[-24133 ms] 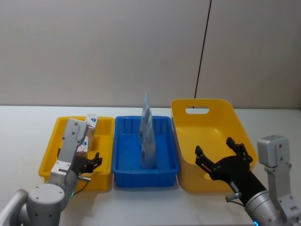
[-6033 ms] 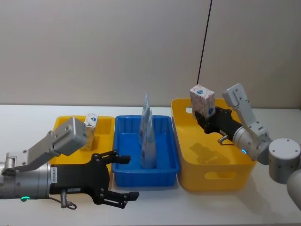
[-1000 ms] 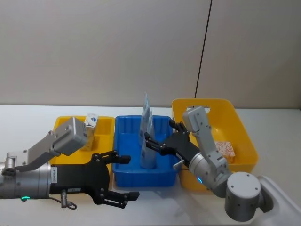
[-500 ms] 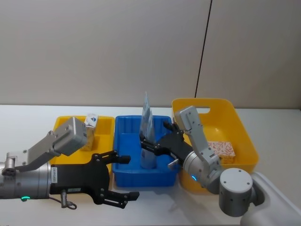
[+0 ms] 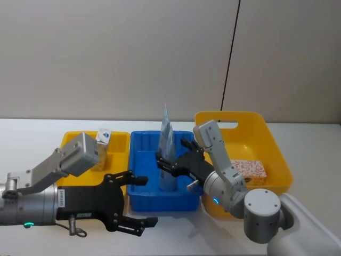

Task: Bimanual collaborative sorting of washing and personal care products

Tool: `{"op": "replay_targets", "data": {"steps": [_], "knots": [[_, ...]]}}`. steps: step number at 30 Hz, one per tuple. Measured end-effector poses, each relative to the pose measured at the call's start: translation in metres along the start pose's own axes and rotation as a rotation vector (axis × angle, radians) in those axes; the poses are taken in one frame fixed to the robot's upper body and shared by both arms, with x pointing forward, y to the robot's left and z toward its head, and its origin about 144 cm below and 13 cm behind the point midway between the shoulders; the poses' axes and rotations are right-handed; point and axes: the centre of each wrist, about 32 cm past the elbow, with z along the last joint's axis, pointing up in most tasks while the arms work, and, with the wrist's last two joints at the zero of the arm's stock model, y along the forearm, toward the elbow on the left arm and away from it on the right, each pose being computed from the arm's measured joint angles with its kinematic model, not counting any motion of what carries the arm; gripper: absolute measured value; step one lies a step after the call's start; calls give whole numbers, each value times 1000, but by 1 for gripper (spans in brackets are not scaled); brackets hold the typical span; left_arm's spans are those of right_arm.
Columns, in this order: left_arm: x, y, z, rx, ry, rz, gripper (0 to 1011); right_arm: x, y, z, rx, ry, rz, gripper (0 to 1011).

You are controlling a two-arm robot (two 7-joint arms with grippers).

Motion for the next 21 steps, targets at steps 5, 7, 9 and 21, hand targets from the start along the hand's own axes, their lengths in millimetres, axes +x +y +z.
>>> {"op": "replay_targets", "data": {"steps": [5, 7, 9, 21], "knots": [[0, 0, 0, 0, 0, 0, 1001, 0, 1, -1, -2, 1, -2, 869], [0, 0, 0, 0, 0, 0, 1002, 0, 2, -1, -2, 2, -3, 795], [0, 0, 0, 0, 0, 0, 1001, 0, 2, -2, -1, 2, -4, 737], [0, 0, 0, 0, 0, 0, 1001, -1, 4, -1, 6, 10, 0, 347]]}}
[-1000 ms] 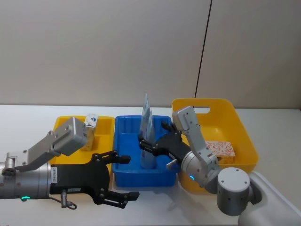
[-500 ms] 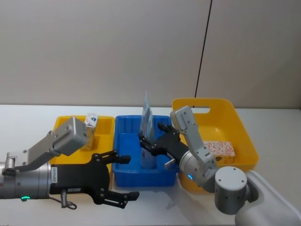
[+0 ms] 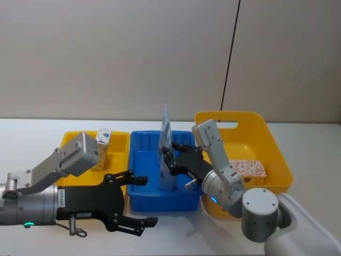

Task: Bimanual collaborative sorting of washing and personal care products

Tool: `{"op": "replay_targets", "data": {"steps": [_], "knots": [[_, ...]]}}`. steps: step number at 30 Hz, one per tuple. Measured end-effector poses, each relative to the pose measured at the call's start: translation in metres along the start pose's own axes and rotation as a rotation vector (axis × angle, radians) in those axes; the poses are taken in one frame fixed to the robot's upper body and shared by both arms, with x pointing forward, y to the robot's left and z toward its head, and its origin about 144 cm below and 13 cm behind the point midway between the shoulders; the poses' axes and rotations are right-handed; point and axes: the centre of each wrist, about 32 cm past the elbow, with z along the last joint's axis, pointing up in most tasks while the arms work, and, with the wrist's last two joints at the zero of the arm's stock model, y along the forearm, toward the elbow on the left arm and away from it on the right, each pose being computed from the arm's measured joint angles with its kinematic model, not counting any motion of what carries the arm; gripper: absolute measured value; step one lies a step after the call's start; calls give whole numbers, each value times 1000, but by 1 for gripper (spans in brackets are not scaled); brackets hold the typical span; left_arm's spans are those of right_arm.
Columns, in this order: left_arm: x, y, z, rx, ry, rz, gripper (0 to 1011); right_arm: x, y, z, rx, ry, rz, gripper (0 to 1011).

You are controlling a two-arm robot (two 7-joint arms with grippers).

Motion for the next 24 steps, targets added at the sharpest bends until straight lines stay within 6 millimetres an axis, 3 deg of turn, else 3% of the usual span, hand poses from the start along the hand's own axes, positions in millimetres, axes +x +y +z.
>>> {"op": "replay_targets", "data": {"steps": [2, 6, 13, 24], "knots": [[0, 0, 0, 0, 0, 0, 1001, 0, 0, 0, 1, 1, 2, 314], [0, 0, 0, 0, 0, 0, 1001, -1, 0, 1, 6, 7, 6, 155], [0, 0, 0, 0, 0, 0, 1001, -2, 0, 4, 12, 23, 10, 4], [0, 0, 0, 0, 0, 0, 1001, -2, -4, 9, 29, 34, 24, 0]]}}
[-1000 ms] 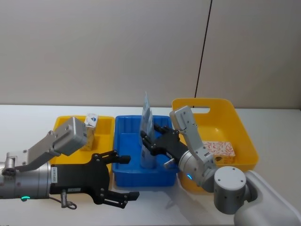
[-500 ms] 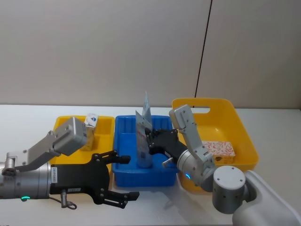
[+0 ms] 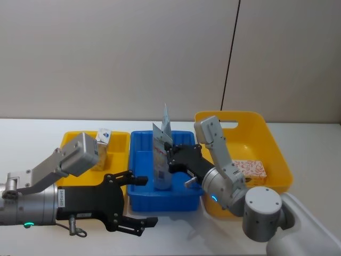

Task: Bimanual collaborative sorting of washing and personal care products

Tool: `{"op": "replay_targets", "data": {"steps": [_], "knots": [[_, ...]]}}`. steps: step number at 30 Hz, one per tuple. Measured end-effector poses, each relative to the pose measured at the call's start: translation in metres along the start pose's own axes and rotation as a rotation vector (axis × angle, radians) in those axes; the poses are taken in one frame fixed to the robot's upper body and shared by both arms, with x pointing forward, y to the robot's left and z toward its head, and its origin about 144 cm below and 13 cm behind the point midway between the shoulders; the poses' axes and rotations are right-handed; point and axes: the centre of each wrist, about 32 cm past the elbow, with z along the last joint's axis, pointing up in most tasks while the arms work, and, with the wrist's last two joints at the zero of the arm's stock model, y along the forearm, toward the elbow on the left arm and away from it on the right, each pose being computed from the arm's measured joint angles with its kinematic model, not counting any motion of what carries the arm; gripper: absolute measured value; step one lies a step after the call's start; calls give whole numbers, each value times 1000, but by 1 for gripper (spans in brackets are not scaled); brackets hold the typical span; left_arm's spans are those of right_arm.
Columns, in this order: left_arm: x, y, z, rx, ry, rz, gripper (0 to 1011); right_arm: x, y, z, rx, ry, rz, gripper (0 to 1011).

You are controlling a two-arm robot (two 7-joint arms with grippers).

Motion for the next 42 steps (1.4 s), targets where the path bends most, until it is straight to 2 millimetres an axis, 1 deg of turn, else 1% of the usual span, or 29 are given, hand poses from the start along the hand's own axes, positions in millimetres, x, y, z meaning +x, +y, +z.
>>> {"op": "replay_targets", "data": {"steps": [3, 11, 22, 26, 31, 36, 42], "knots": [[0, 0, 0, 0, 0, 0, 1001, 1, -2, 1, 5, -1, 4, 0], [0, 0, 0, 0, 0, 0, 1001, 6, -12, 14, 48, -4, 31, 0], [0, 0, 0, 0, 0, 0, 1001, 16, -29, 46, 159, -4, 61, 0], [0, 0, 0, 0, 0, 0, 1001, 23, -39, 60, 213, -6, 65, 0], [0, 0, 0, 0, 0, 0, 1001, 33, -52, 73, 260, -14, 58, 0], [0, 0, 0, 0, 0, 0, 1001, 43, -63, 79, 281, -24, 42, 0], [0, 0, 0, 0, 0, 0, 1001, 55, -76, 81, 284, -38, 13, 0]]}}
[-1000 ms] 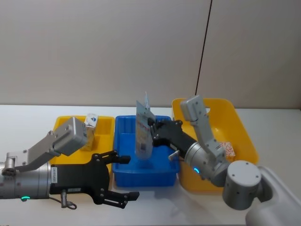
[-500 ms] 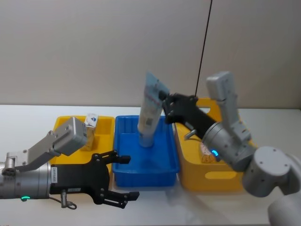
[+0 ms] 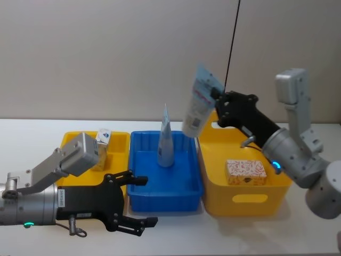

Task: Bimanual collaborative sorting of washing and personal care products

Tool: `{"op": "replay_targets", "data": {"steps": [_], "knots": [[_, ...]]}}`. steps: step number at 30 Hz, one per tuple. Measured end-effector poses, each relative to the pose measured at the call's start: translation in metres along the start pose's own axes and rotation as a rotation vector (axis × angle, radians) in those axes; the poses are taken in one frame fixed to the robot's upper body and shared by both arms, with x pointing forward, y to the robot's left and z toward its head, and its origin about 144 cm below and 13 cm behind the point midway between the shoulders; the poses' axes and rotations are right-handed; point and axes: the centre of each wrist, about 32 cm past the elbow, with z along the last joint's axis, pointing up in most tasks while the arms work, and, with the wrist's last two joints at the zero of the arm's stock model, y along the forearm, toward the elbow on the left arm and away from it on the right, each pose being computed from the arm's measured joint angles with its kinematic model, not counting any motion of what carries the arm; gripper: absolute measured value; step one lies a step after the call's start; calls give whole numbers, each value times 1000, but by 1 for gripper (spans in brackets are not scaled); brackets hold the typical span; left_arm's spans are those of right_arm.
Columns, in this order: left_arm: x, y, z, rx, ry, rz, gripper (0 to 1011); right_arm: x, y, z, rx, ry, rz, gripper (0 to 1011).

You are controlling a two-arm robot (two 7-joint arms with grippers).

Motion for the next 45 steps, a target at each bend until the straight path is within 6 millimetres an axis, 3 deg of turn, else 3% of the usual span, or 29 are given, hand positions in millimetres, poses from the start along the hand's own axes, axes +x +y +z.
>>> {"op": "replay_targets", "data": {"steps": [19, 36, 44, 45], "knots": [[0, 0, 0, 0, 0, 0, 1001, 32, -24, -18, -104, -15, -100, 0], [0, 0, 0, 0, 0, 0, 1001, 32, -20, -55, -223, 27, -95, 2], [0, 0, 0, 0, 0, 0, 1001, 28, -15, -69, -255, 42, -91, 180], [0, 0, 0, 0, 0, 0, 1001, 27, -14, -71, -259, 43, -94, 250]]}}
